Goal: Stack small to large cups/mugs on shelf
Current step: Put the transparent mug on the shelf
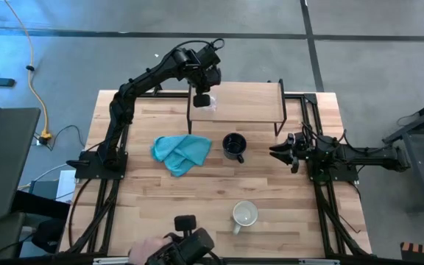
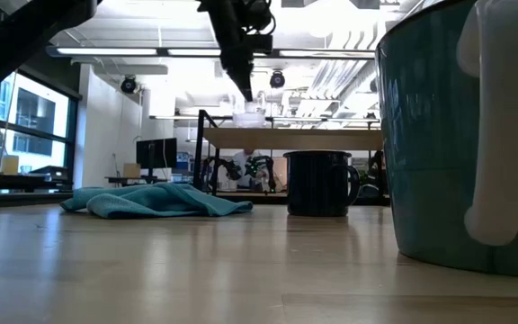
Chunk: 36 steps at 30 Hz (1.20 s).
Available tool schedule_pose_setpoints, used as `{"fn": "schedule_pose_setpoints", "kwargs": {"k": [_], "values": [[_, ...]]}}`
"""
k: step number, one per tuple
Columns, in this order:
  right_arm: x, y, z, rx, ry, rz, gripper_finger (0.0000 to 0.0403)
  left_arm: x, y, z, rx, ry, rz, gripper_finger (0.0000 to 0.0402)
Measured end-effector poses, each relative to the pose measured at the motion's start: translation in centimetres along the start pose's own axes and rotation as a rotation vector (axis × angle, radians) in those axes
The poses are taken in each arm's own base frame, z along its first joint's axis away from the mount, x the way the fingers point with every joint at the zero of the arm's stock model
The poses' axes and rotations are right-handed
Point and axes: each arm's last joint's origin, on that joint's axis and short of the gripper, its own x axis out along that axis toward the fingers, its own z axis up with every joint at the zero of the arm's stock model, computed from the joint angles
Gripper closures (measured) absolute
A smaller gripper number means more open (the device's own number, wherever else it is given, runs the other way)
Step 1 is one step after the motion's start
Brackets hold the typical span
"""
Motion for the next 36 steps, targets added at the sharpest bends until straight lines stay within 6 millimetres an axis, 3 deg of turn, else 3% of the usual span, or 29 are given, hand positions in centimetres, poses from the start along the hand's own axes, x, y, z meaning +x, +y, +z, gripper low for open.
{"fn": "schedule_pose_setpoints", "kwargs": {"k": [7,22,36], "values": [[0.00,0.00,0.00,0.000,0.000,0.000,0.0269,0.00,0.08,0.12,0.073,-0.013,0.008,0.0401],[0.00,0.00,-0.01,0.000,0.003,0.003,0.0269,0.00,-0.02,0.10,0.036,-0.020,-0.016,0.0399],[0.00,0.02,-0.04,0.002,0.008,0.010,0.0269,0.00,0.01,0.12,0.041,-0.020,-0.009,0.0341]]}}
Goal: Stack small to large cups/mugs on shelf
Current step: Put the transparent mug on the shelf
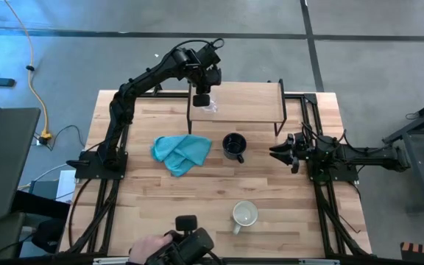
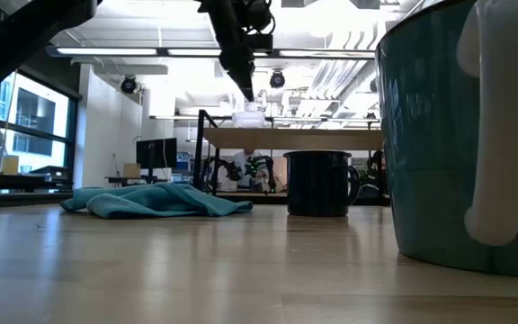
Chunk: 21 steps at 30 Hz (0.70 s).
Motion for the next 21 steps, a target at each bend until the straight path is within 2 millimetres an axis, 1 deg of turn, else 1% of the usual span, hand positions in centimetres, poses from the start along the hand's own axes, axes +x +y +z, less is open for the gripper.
{"fn": "schedule_pose_setpoints", "kwargs": {"k": [3,10,16,21], "values": [[0.0,0.0,0.0,0.000,0.001,0.001,0.0269,0.0,0.0,0.0,-0.034,0.001,0.003,0.0336],[0.0,0.0,0.0,-0.002,0.001,0.001,0.0269,0.0,-0.1,-0.6,-0.186,0.042,-0.035,0.0321],[0.0,0.0,0.0,-0.003,0.000,0.001,0.0269,0.0,0.3,-1.0,-0.326,0.058,-0.043,0.0300],[0.0,0.0,0.0,-0.005,0.000,0.001,0.0269,0.0,0.3,-1.7,-0.461,0.087,-0.115,0.0282]]}}
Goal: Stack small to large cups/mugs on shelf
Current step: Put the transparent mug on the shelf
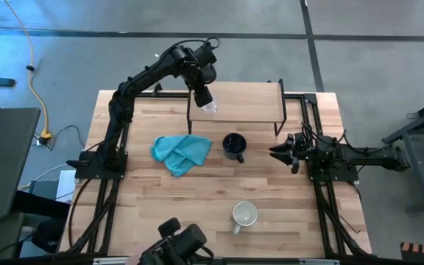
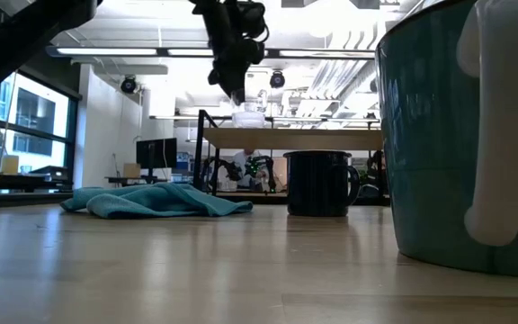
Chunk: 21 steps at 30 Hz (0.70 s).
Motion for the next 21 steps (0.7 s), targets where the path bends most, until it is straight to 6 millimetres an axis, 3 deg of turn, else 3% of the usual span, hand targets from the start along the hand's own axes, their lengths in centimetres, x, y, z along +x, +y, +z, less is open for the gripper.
{"fn": "schedule_pose_setpoints", "kwargs": {"k": [9,21], "values": [[0.00,0.00,0.00,-0.017,0.000,0.000,0.0269,-0.02,0.16,-0.47,-0.120,0.045,-0.005,0.0266],[0.00,0.00,0.00,-0.017,0.000,0.000,0.0269,-0.02,0.13,-0.56,-0.103,0.055,-0.006,0.0307]]}}
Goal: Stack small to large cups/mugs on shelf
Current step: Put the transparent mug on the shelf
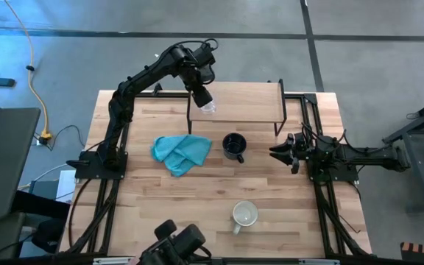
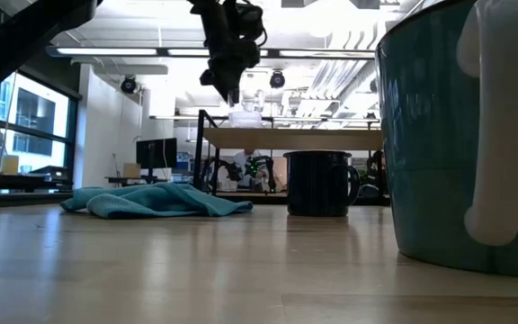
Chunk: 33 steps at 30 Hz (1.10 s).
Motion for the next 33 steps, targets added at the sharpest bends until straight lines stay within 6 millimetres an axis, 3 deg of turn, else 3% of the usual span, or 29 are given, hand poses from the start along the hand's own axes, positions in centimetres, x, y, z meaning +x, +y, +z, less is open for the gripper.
{"fn": "schedule_pose_setpoints", "kwargs": {"k": [17,33], "values": [[0.0,0.0,0.0,0.000,0.000,0.000,0.0269,0.0,0.2,0.5,0.186,-0.045,0.064,0.0396],[0.0,0.0,0.0,0.003,0.000,0.000,0.0269,-0.1,0.3,1.3,0.240,-0.119,0.097,0.0385]]}}
